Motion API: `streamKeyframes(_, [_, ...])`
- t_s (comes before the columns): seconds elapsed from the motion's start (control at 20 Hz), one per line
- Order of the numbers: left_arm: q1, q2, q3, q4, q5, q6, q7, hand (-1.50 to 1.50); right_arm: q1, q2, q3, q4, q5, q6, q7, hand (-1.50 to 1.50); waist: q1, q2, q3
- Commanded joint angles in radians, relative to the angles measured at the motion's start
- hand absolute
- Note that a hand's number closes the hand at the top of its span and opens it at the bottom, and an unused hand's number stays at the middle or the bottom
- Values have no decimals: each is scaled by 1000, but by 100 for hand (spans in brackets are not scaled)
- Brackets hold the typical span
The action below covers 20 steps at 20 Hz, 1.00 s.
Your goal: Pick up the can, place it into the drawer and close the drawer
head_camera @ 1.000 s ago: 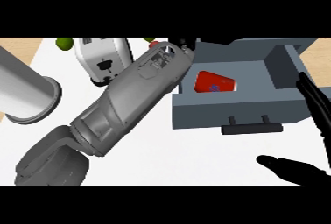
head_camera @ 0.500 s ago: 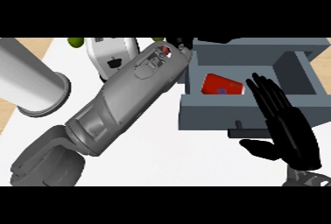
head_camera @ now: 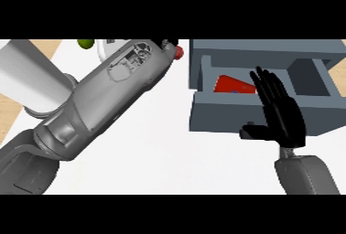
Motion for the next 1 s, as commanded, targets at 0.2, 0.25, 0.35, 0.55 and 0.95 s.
streamKeyframes(0.2, [54,158,3,-174,-29,-39,112,-150,-117,39,-42,322,66,-141,-24,-150,10,11,11])
streamKeyframes(0.25, [117,146,-13,-201,-43,-15,81,-150,-139,22,-66,356,55,-149,-42,-150,16,12,11])
streamKeyframes(0.35, [97,165,-12,-250,-30,-35,129,-150,-151,34,-85,433,81,-222,-41,-150,32,13,12])
streamKeyframes(0.55, [138,236,6,-292,-30,-69,151,-150,-237,38,-100,524,128,-270,-30,-150,28,16,11])
streamKeyframes(0.95, [249,280,-22,-435,-59,-46,191,-150,-468,37,-180,783,172,-400,-3,-150,53,23,12])
